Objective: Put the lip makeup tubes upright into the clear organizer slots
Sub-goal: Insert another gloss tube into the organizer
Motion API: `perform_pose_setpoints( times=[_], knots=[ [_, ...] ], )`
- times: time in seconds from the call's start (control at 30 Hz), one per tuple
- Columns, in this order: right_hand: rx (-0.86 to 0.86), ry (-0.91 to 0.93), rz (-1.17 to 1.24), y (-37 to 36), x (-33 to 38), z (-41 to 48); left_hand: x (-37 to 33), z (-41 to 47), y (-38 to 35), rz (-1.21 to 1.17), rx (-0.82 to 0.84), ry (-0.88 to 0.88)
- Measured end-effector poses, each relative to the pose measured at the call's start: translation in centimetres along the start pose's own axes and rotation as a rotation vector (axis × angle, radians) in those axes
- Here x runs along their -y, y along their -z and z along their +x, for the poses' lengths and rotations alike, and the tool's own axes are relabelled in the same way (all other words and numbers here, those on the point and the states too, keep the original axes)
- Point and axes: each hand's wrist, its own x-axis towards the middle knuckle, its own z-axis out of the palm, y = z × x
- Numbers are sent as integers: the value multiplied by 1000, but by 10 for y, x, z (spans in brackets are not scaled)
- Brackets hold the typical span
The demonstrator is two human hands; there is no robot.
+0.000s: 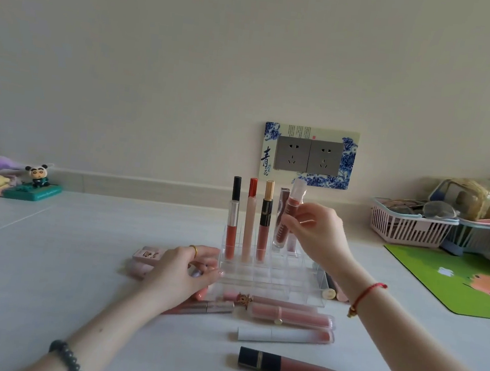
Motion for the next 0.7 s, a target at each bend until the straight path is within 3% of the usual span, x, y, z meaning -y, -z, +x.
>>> perform_pose_setpoints(
  times=[0.7],
  knots=[
    [58,-42,-127,-17,-15,-12,-1,0,0,-10,-4,-26]
  ],
)
